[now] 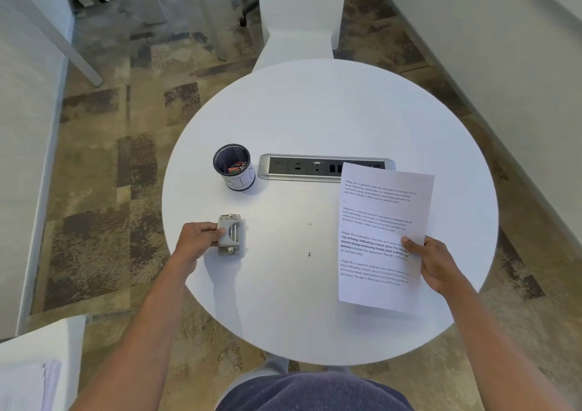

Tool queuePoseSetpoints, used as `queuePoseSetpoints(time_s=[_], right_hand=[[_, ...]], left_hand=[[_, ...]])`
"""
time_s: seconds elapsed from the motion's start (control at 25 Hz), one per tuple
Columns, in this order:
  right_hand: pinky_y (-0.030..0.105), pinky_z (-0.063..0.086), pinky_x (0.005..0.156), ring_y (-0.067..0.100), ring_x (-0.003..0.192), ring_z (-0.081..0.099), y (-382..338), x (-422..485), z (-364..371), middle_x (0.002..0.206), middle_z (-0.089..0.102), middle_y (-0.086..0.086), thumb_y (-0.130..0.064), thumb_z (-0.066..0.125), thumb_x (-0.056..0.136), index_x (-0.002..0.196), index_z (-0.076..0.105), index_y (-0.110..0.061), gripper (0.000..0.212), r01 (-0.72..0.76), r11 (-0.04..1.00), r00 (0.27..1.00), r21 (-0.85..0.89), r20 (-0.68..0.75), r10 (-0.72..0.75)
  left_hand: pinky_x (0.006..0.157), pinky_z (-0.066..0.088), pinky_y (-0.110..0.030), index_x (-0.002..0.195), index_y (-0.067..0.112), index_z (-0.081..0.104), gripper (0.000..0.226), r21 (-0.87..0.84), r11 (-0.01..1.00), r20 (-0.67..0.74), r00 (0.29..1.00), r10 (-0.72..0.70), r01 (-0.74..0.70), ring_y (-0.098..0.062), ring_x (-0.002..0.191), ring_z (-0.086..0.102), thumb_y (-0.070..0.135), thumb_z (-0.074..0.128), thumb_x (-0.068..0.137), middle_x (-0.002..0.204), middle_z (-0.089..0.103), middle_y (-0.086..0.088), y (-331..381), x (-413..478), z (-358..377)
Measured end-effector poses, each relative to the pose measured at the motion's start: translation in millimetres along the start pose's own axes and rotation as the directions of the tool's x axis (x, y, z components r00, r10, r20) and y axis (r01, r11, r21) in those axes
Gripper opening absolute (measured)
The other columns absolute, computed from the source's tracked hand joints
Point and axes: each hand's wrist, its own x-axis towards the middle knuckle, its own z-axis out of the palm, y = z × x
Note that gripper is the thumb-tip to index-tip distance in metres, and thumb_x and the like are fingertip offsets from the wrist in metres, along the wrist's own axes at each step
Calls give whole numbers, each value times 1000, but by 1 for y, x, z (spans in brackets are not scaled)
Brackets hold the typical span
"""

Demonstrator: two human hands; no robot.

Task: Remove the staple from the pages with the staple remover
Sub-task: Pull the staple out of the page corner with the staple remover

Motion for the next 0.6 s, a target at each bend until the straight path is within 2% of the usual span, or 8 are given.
queuePoseSetpoints(time_s=[0.08, 0.2, 0.24, 0.36, 0.4, 0.44, 0.52, 0.6], right_hand=[[26, 60, 65, 18, 85, 75, 2, -1, 3, 96, 78, 3, -9, 71, 81, 102, 70, -8, 21, -11, 1000, 1000, -7, 3, 11], [27, 60, 66, 19, 87, 75, 3, -5, 8, 99, 78, 5, -29, 91, 52, 103, 71, -7, 58, -7, 999, 1000, -42, 9, 8], [27, 60, 66, 19, 88, 75, 4, -6, 8, 100, 78, 5, -29, 91, 52, 103, 71, -7, 58, -7, 999, 1000, -43, -1, 7], [27, 60, 67, 19, 89, 75, 6, -6, 12, 102, 77, 6, -9, 71, 82, 106, 69, -6, 24, -16, 1000, 999, -1, -28, 16], [27, 60, 68, 19, 89, 75, 7, -7, 13, 102, 77, 5, -6, 66, 86, 107, 69, -5, 21, -27, 1000, 999, -9, -39, 27], [28, 60, 68, 19, 88, 75, 8, -7, 14, 102, 77, 5, -6, 66, 86, 108, 69, -5, 22, -34, 999, 999, -13, -40, 33], [28, 60, 67, 20, 88, 75, 6, -11, 17, 102, 77, 6, -15, 77, 74, 108, 69, -5, 37, -38, 999, 999, -23, -34, 37], [28, 60, 67, 20, 89, 75, 6, -12, 18, 102, 77, 7, -24, 83, 64, 108, 69, -5, 50, -38, 998, 999, -40, -37, 36]], left_hand=[[66, 56, -22, 97, -7, 68, 15, -4, 1000, -16, 1000, -20, 20, -8, 55, 63, 0, 68, 84, 77, 66, -8, -6, 6, -11], [65, 57, -19, 102, -9, 67, 21, -28, 999, -3, 999, -34, 34, -6, 54, 66, 1, 68, 83, 79, 67, -8, -13, 15, -20], [64, 57, -18, 103, -9, 67, 22, -25, 999, 7, 999, -40, 40, -5, 54, 67, 1, 69, 83, 79, 67, -8, -15, 19, -21], [63, 58, -17, 103, -10, 67, 23, -15, 998, 25, 998, -55, 56, -4, 53, 67, 2, 69, 83, 71, 71, -4, -14, 24, -22], [59, 56, -15, 102, -10, 67, 22, -16, 998, 29, 998, -54, 54, -3, 52, 66, 2, 69, 83, 66, 71, -2, -13, 24, -22], [54, 54, -13, 102, -8, 67, 20, -17, 998, 35, 998, -54, 55, -2, 50, 65, 1, 69, 83, 66, 70, -2, -11, 24, -21], [49, 50, -11, 101, -7, 67, 19, -3, 998, 43, 997, -58, 58, -2, 49, 63, 1, 68, 84, 72, 66, -7, -8, 23, -21], [55, 51, -16, 101, -7, 68, 22, 18, 997, 60, 996, -71, 70, -13, 62, 62, 5, 70, 83, 75, 64, -8, -8, 23, -23]])
